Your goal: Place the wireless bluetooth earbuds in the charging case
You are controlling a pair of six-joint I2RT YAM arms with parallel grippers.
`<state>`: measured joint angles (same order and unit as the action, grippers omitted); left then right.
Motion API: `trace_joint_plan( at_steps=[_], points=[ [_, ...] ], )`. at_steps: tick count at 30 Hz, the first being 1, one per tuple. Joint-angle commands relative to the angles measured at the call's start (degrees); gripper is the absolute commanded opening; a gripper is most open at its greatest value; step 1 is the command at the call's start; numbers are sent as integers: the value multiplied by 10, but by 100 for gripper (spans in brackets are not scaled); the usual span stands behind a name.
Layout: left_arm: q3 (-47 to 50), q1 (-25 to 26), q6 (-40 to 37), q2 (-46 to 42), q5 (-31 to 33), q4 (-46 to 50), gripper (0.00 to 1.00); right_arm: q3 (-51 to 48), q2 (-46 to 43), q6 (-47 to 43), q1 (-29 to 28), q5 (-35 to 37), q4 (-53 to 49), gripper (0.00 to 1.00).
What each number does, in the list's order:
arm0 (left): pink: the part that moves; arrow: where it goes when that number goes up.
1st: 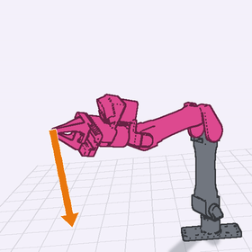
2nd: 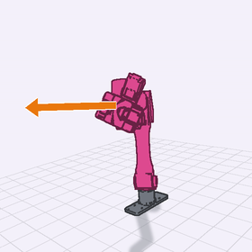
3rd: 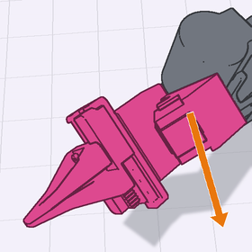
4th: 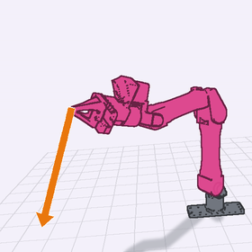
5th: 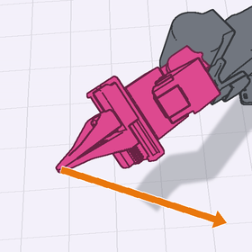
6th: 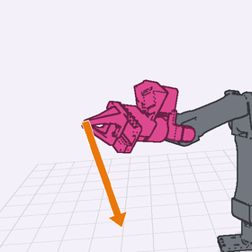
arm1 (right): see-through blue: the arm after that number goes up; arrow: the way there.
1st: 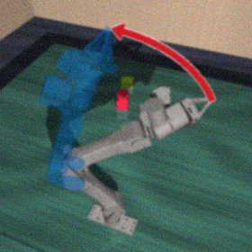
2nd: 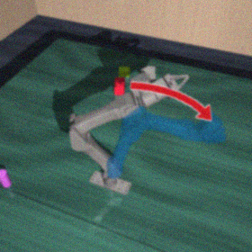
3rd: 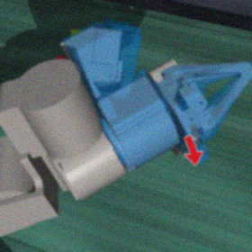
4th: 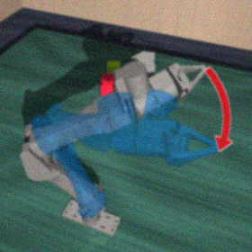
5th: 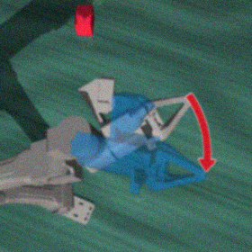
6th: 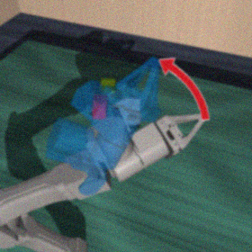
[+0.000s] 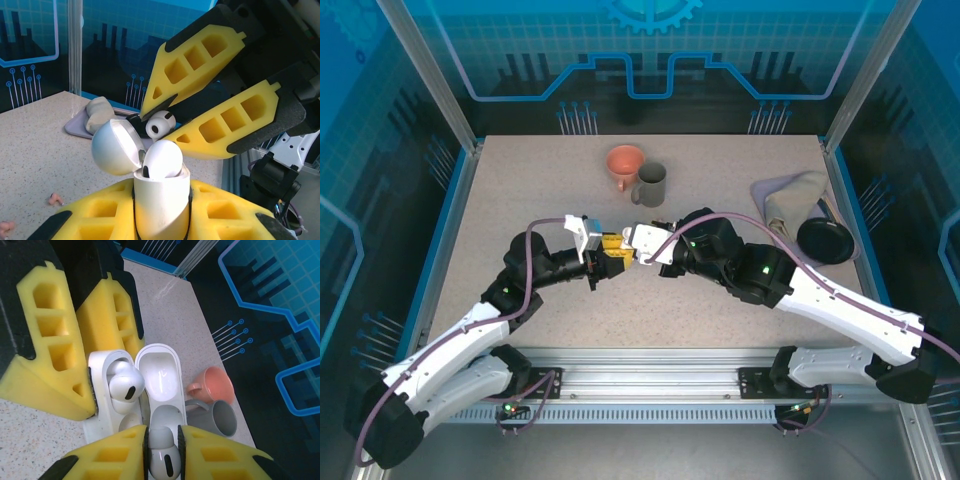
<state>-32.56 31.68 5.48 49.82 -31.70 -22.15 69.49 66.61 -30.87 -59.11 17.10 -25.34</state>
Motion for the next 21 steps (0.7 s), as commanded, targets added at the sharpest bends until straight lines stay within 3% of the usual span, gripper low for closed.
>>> trace_joint_plan(
  at_steps=[1,21],
  points=[
    [-10,6,-15,-8,-8,-21,0,5,-2,26,6,-51,-12,23],
    [-3,7,-17,-9,-5,-24,0,5,2,88,40,-149,-19,24]
  ],
)
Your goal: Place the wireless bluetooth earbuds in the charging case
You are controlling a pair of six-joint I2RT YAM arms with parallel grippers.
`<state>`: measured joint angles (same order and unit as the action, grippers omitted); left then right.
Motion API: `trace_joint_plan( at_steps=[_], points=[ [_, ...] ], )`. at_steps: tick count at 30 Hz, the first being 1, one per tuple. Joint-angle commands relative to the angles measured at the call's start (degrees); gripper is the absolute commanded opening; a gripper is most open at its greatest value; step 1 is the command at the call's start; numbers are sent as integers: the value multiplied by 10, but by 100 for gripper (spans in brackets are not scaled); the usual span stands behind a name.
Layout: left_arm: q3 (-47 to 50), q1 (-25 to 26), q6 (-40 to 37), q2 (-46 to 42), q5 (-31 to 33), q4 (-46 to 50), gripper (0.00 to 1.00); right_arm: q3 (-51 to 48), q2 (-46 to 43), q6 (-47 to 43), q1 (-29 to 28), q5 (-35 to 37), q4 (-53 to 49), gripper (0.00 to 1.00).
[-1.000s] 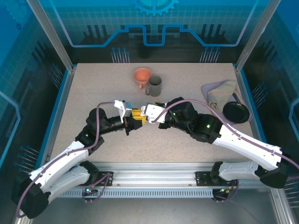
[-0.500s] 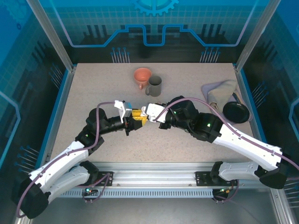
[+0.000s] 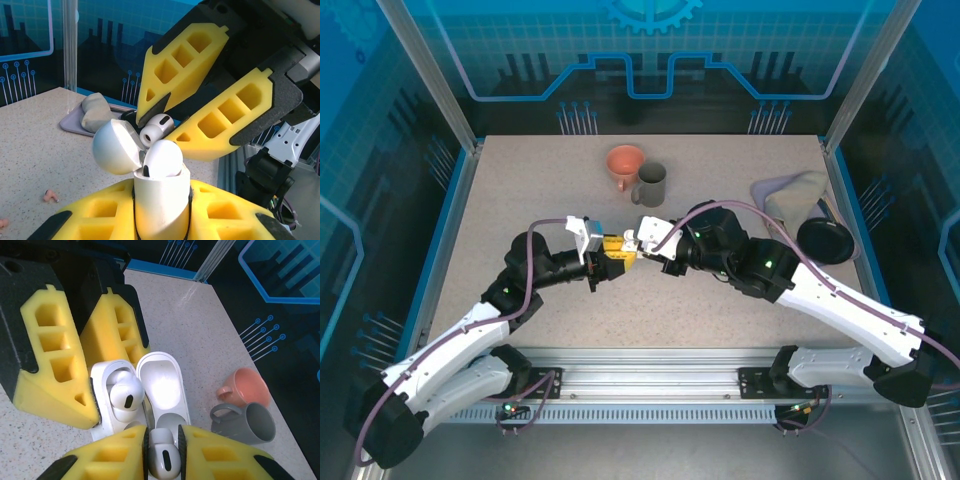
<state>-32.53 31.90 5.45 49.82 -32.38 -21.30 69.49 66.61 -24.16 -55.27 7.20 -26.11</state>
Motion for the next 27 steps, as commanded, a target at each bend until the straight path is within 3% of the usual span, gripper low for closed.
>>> trace_joint_plan(
  at_steps=[1,16,27],
  points=[
    [-3,5,-16,-8,2,-33,0,5,1,23,2,-54,-12,25],
    [-1,5,-18,-8,5,-36,0,3,-14,46,24,-103,-13,29],
    [0,6,-16,-6,5,-41,0,24,-21,63,45,-124,-15,39]
  ],
)
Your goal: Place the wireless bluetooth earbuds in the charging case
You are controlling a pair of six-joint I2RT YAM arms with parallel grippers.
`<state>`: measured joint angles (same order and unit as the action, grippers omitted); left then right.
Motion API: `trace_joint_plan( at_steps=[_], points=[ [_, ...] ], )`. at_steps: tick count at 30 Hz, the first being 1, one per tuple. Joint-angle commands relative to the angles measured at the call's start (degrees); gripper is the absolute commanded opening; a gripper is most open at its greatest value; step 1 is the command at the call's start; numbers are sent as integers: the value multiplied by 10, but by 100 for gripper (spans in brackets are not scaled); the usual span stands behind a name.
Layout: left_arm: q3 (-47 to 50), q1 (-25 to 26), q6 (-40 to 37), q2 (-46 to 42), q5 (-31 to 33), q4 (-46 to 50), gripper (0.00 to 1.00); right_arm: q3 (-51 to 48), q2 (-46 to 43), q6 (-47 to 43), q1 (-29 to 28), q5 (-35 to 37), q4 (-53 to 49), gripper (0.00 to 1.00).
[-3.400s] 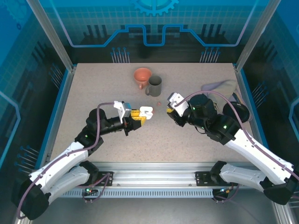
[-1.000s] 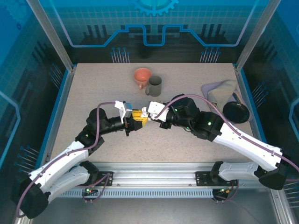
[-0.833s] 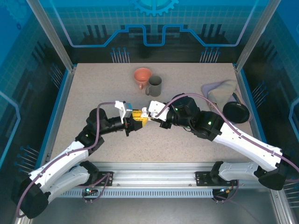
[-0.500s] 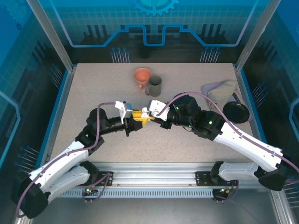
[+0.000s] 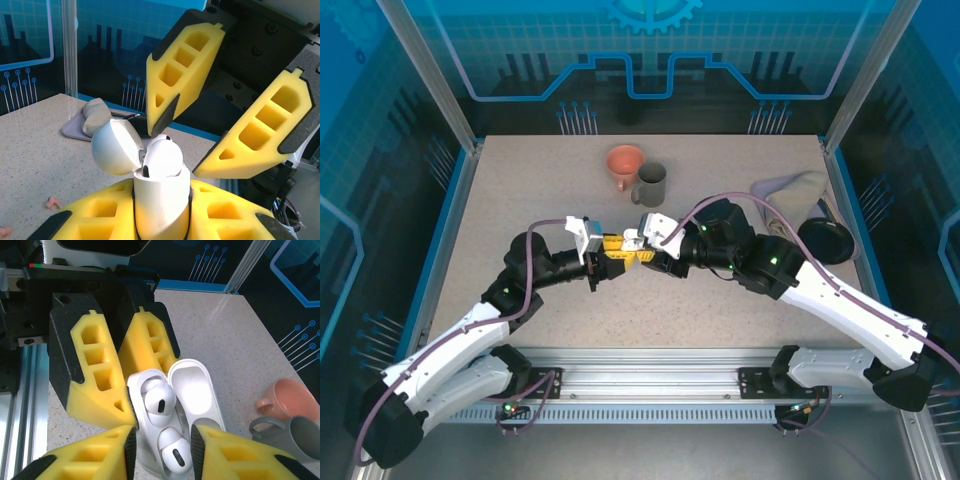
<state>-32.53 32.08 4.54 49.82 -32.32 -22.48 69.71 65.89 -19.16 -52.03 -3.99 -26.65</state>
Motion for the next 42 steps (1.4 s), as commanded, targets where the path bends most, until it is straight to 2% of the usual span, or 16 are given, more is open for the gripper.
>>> trace_joint_plan(
  at_steps=[1,6,11,16,20,23,28,33,42],
  points=[
    [0,4,-8,-6,4,-29,0,24,-17,16,18,-13,-8,41],
    [0,4,-10,-4,4,-30,0,28,-46,42,50,-34,2,55],
    [-1,4,-10,-1,5,-34,0,-8,-82,84,99,-91,34,76],
    [-6,4,-12,2,2,-37,0,-42,-101,105,159,-185,47,100],
    [-15,4,-17,6,-3,-37,0,-54,-95,83,184,-252,45,100],
    [-24,4,-22,10,-8,-33,0,-56,-83,18,176,-299,40,100],
    [-34,5,-33,12,-15,-25,0,-24,-39,-46,150,-302,10,100],
    [-37,5,-40,9,-17,-18,0,9,12,-58,138,-308,-9,100],
    [-34,5,-46,-2,-17,-7,0,8,40,-64,97,-286,-17,100]
  ],
)
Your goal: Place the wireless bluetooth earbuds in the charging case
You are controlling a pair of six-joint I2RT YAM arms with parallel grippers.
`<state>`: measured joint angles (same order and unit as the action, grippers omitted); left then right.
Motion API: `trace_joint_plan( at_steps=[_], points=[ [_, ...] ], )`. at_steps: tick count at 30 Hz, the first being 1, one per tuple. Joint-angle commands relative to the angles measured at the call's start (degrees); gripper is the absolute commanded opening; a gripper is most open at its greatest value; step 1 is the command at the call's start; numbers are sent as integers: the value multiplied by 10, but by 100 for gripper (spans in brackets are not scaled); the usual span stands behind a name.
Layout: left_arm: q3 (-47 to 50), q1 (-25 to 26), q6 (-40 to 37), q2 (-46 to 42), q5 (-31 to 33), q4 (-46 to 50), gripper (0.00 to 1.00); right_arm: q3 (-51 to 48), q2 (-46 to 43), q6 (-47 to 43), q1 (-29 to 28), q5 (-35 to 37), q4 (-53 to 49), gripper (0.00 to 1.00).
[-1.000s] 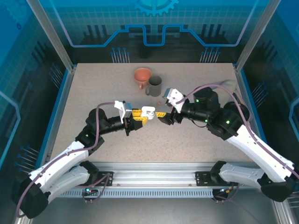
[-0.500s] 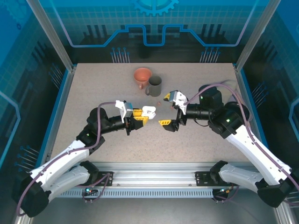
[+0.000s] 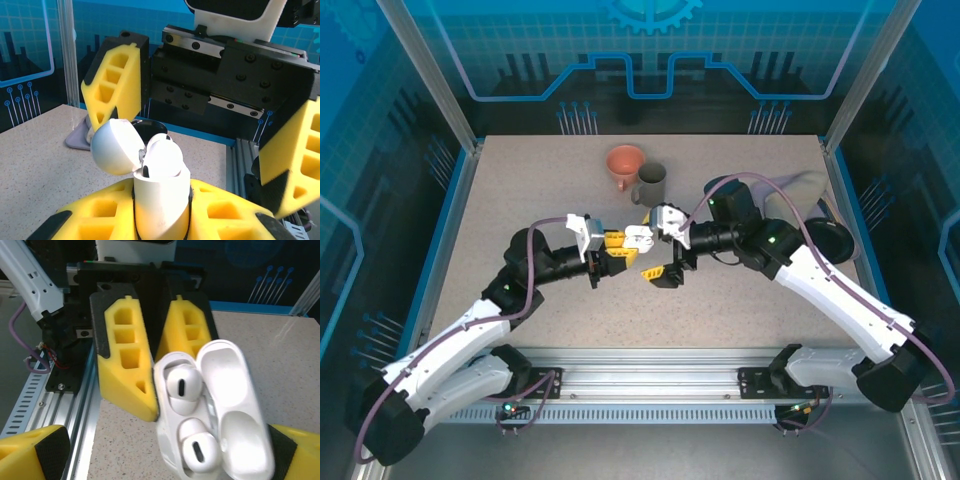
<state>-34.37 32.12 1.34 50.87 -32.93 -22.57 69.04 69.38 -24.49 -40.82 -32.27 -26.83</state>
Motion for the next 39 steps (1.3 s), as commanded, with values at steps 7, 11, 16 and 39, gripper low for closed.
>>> trace_joint_plan(
  at_steps=[7,11,16,39],
  points=[
    [-11,5,-13,-14,-7,-3,0,-3,-16,-1,-29,7,-5,94],
    [-11,5,-15,-13,-7,4,0,-13,-30,1,-30,15,-6,90],
    [-11,6,-16,-15,-2,8,0,-19,-45,3,-30,23,-10,88],
    [-13,11,-32,-25,-16,11,0,-32,-69,45,39,-75,-11,71]
  ],
)
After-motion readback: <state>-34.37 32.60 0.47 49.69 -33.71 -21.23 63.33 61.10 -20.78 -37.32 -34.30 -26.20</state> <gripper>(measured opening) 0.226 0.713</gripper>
